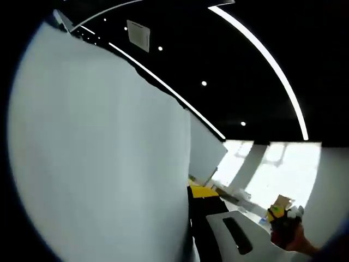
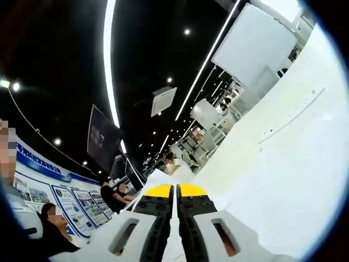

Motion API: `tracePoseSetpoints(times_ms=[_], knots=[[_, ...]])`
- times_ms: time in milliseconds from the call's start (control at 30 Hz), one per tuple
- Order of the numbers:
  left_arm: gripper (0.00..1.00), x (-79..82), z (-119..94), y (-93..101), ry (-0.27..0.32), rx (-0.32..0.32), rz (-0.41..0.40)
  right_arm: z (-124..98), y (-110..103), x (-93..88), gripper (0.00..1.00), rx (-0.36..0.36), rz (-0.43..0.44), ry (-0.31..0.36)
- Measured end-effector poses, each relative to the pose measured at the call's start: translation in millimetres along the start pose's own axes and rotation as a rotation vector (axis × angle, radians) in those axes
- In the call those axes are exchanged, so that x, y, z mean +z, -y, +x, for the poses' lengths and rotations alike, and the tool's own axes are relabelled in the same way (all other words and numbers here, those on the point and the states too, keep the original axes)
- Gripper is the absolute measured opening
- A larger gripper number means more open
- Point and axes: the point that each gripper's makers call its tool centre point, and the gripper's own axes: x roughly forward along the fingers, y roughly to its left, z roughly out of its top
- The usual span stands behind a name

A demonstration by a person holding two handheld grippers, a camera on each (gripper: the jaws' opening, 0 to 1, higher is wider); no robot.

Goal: Organize the stack of printing papers by aligning and flattening the scattered papers on the table

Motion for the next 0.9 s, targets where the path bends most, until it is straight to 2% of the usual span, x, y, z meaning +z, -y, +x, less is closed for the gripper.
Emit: tracePoseSetpoints(times_ms=[467,733,900], knots=[[0.06,-4.2,-3,1.7,-0.012,-0.005,0.005,-3,11,13.6,0.04,-0.079,-0.154,0.017],[0.06,-5.8,-3,2.4,-0.016,0.000,0.013,-4,12,12.8,0.05,-0.080,-0.153,0.016],[0.06,-6.0,-3,1.1,-0.015,0.003,0.015,-6,15,17.1,0.09,-0.111,-0.208,0.019]])
